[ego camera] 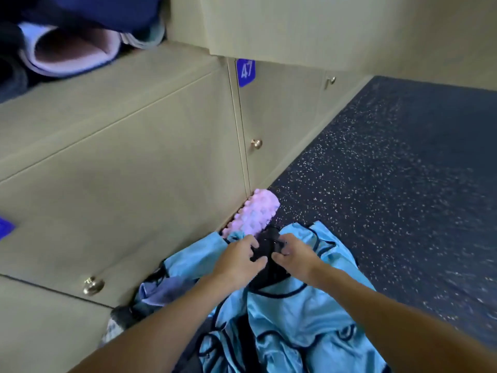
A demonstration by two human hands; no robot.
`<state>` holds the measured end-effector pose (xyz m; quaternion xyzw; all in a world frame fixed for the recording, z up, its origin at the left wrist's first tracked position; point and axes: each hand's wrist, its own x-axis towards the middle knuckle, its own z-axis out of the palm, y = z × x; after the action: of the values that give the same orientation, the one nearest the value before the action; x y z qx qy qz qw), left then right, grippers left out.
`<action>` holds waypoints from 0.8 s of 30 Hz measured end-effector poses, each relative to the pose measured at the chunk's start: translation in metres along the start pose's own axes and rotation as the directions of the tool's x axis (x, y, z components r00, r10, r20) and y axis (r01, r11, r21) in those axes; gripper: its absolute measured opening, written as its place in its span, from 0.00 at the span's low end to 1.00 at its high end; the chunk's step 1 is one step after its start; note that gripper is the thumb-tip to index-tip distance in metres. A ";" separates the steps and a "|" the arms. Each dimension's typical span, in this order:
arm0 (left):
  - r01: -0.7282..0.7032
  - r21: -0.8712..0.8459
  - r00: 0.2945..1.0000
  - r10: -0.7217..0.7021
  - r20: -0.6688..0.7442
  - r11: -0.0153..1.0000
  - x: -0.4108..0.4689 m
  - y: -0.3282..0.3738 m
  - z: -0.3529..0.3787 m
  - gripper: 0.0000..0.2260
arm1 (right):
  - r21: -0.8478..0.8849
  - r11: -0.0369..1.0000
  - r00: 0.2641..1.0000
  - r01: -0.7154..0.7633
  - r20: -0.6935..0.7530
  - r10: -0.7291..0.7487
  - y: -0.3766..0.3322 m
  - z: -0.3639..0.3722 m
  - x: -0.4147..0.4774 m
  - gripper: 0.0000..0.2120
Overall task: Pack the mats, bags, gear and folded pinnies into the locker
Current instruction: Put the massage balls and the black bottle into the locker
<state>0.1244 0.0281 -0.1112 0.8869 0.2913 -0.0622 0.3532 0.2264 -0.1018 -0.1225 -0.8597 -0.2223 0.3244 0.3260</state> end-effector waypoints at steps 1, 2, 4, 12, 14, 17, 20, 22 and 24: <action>0.038 0.000 0.999 -0.038 0.027 0.999 0.003 -0.008 0.011 0.18 | 0.027 0.999 1.000 -0.024 0.005 0.024 0.010 0.009 0.002 0.21; 0.069 -0.008 0.996 -0.069 0.053 0.998 0.005 -0.013 0.019 0.20 | 0.051 0.998 0.999 -0.046 0.006 0.045 0.017 0.017 0.003 0.22; 0.105 -0.007 0.990 -0.104 0.091 0.994 0.012 -0.025 0.032 0.22 | 0.080 0.993 0.996 -0.089 0.005 0.088 0.029 0.028 0.004 0.23; 0.169 -0.209 0.973 -0.130 0.190 0.963 0.020 -0.037 0.053 0.46 | 0.354 0.907 0.972 -0.228 0.029 0.233 0.038 0.042 0.016 0.33; 0.180 -0.252 0.979 -0.148 0.143 0.951 0.015 -0.037 0.052 0.45 | 0.428 0.869 0.964 -0.250 0.030 0.263 0.034 0.040 0.013 0.35; 0.167 -0.301 0.986 -0.153 0.070 0.939 0.007 -0.032 0.047 0.45 | 0.516 0.824 0.965 -0.233 0.017 0.263 0.027 0.029 0.003 0.36; 0.126 -0.324 0.992 -0.118 0.046 0.938 -0.002 -0.020 0.031 0.39 | 0.586 0.783 0.969 -0.210 0.017 0.247 0.015 0.017 -0.010 0.37; 0.077 -0.385 0.997 -0.067 0.038 0.920 -0.010 -0.007 0.020 0.28 | 0.649 0.736 0.973 -0.192 0.028 0.229 0.005 0.011 -0.019 0.35; 0.010 -0.460 1.000 -0.010 0.003 0.888 -0.020 0.009 0.003 0.24 | 0.714 0.686 0.984 -0.140 0.024 0.176 -0.011 0.000 -0.032 0.32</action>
<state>0.1136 0.0113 -0.1015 0.7766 0.3020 0.0064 0.5528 0.2029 -0.1136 -0.1017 -0.6898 0.0031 0.3918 0.6088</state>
